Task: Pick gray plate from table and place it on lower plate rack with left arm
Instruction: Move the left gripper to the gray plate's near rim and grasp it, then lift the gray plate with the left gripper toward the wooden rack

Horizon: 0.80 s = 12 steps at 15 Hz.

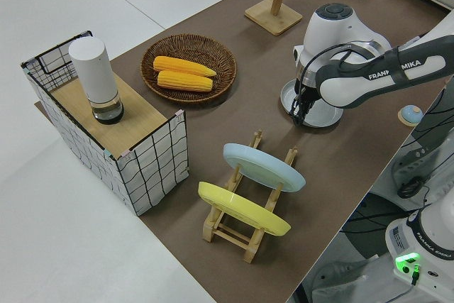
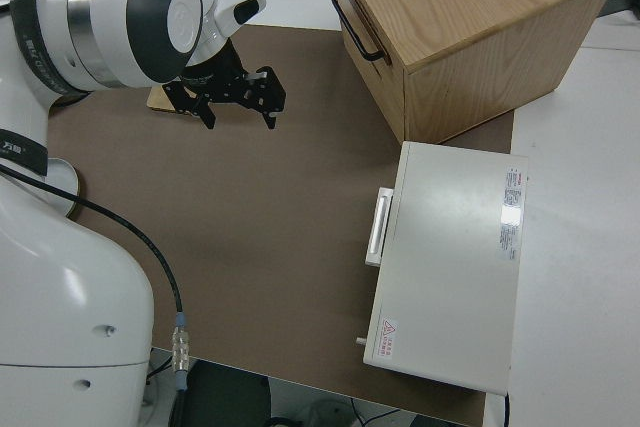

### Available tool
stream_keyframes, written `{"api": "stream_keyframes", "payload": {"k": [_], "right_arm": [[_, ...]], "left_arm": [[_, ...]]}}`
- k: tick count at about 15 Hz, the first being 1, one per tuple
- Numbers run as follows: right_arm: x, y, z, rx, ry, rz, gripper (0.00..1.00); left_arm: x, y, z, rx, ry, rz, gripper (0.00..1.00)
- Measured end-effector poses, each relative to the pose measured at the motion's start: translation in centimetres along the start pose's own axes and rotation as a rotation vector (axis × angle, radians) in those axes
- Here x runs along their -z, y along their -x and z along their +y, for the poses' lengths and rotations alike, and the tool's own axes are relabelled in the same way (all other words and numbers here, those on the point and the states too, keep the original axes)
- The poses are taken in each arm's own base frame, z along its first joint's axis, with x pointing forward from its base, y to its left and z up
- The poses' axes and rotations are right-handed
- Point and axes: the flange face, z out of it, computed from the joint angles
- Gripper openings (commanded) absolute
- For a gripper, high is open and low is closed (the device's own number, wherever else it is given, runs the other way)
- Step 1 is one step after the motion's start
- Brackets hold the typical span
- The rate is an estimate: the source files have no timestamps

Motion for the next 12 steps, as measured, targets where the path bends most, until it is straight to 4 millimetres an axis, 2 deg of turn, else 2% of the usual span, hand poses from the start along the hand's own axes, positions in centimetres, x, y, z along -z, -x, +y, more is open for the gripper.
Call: {"api": "stream_keyframes", "payload": {"k": [4, 7, 9, 12], "right_arm": [[0.0, 0.0, 0.0, 0.0, 0.0, 0.0, 0.983], [0.0, 0.0, 0.0, 0.0, 0.0, 0.0, 0.983], [0.0, 0.0, 0.0, 0.0, 0.0, 0.0, 0.983], [0.0, 0.0, 0.0, 0.0, 0.0, 0.0, 0.983]], "left_arm": [[0.6, -0.4, 0.2, -0.004, 0.001, 0.012, 0.0], [1.9, -1.3, 0.2, -0.002, 0.004, 0.02, 0.0], [3.6, -2.3, 0.0, 0.003, 0.008, 0.018, 0.0], [7.3, -4.0, 0.1, 0.004, 0.015, 0.013, 0.0]]}}
